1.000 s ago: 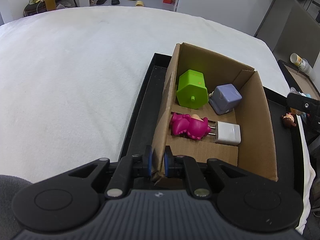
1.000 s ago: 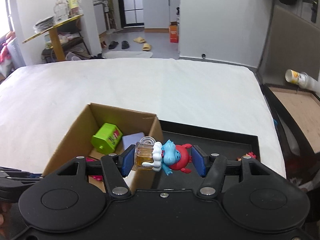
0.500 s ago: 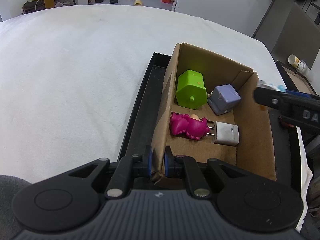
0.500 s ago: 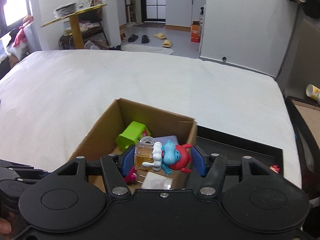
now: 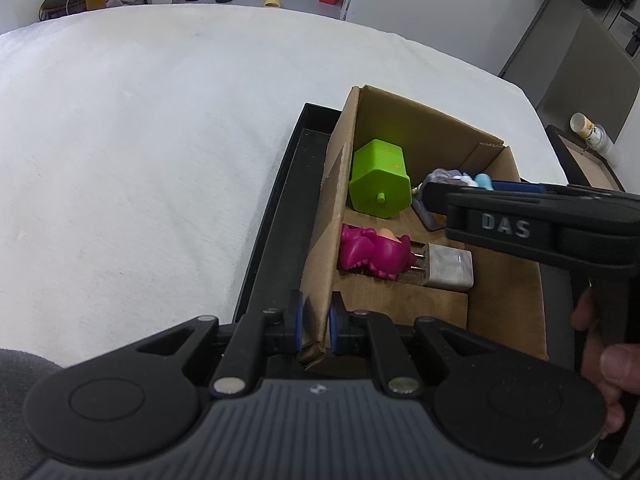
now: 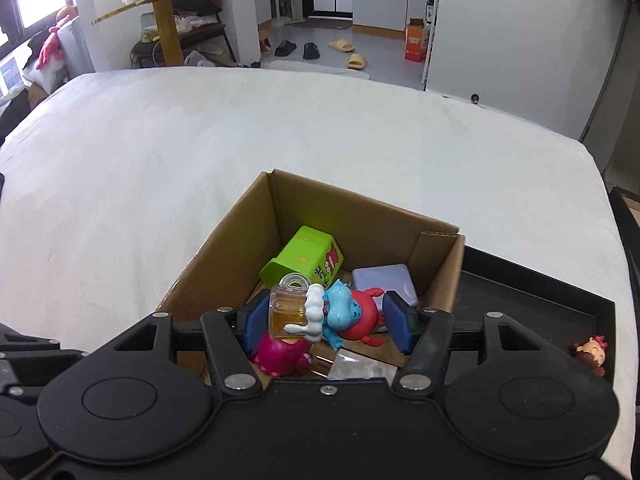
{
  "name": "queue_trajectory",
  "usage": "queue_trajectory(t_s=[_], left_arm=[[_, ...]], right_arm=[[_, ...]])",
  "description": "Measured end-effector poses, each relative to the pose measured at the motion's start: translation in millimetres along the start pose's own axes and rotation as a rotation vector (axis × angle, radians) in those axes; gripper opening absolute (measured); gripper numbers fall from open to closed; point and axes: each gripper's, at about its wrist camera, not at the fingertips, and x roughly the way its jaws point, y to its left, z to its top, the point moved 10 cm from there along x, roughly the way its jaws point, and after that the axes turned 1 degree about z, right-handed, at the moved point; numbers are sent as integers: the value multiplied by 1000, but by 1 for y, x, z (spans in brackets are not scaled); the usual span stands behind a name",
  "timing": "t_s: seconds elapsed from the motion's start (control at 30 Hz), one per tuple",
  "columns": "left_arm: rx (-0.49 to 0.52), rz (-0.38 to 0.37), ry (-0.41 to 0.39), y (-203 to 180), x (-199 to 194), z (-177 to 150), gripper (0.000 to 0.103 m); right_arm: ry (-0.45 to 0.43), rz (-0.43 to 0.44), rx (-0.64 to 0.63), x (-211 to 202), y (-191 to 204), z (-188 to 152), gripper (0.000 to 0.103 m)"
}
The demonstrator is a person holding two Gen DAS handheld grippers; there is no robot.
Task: Organize rigid objects
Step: 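Open the right gripper to drop the blue figurine into the box, then move the right gripper toward the remaining red-haired doll figurine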
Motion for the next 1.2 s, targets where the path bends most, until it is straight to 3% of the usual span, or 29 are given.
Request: queue_trajectory(t_s=[0.2,1.07,1.2], left_arm=[[-3,-5,2,2,-1,0,12],[2,5,-10,2,-2,0,12],[4,11,-10,2,-2,0,11]], right_arm=[[-4,-2,9,2,0,1,68],[-13,-25,98,-55,-37,-26,70],[-11,-35,103,-58,-43,-33,74]])
